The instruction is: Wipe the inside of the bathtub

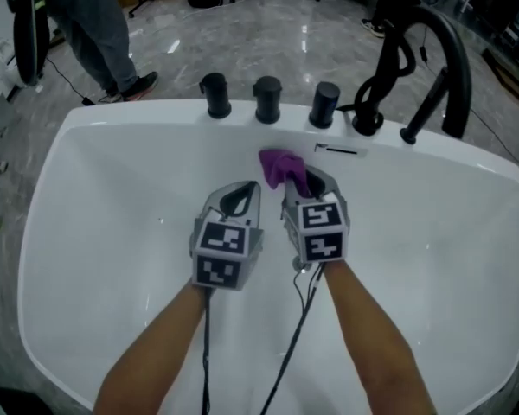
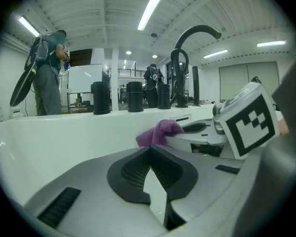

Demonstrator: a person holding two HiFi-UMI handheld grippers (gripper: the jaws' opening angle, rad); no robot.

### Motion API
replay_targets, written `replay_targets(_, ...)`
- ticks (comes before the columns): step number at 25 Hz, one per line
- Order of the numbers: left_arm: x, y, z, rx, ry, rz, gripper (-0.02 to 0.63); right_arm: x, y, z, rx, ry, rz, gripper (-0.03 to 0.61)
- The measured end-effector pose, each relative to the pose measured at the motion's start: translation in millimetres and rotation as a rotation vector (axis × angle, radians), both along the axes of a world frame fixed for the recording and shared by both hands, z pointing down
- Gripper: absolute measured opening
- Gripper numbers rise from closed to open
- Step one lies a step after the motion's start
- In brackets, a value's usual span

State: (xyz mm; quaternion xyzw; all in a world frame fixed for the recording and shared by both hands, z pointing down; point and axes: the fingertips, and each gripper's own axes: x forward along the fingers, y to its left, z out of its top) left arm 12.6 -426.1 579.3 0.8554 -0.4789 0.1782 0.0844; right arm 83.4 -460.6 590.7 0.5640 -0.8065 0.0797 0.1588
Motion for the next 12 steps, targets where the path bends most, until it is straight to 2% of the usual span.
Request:
replay_targets(3,-18,-2,4,-0.020,0.014,-0.028,0.006,-18,-23,-9,0.016,-0.007,0.031,0.069)
replay_targets(5,-23,-4,7,-0.028,0.006,-0.039,0.006,-20,-34,-8,0.002,0.027,0.048,0.066)
replay_targets(8,-19,-7,8,-0.010,-0.014,-0.018,0.008,-15,-38,-8,-0.008,0.062,0.035,0.064)
replay_targets(12,-8,-9,12,-0.010,-0.008,-0.013,0.008,10,-36,-17,0.000,0.008,0.054,0.063)
